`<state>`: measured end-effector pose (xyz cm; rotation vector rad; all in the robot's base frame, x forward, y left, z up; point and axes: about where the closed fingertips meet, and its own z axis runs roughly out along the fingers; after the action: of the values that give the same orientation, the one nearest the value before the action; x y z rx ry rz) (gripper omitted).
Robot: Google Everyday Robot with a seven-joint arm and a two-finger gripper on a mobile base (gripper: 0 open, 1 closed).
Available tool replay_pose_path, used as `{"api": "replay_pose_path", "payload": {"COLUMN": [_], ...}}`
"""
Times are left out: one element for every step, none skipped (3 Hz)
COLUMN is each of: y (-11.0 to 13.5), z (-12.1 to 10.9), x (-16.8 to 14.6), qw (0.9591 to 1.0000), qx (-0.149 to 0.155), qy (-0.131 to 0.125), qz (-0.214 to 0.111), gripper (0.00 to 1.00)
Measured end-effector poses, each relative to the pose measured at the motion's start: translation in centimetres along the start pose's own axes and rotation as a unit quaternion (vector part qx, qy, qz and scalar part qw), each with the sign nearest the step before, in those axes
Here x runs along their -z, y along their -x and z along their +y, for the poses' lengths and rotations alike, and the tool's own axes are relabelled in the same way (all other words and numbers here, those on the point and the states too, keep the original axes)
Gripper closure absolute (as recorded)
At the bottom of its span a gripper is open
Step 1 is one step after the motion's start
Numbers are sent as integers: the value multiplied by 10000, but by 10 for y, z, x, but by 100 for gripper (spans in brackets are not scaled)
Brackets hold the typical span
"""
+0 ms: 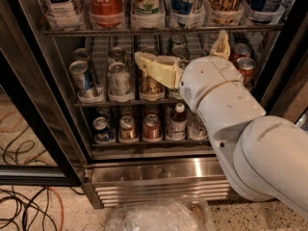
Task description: Pick 7up can from top shelf of fridge
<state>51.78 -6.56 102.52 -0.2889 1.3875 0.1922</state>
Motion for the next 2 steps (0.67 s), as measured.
{"api": "replay_pose_path", "payload": {"y": [4,22], "z": [20,58], "x": [1,8], "qw": [9998,9983], "qx": [-167,-559], "qy": [142,141], "qz": [-41,-63], "gripper": [0,0]}}
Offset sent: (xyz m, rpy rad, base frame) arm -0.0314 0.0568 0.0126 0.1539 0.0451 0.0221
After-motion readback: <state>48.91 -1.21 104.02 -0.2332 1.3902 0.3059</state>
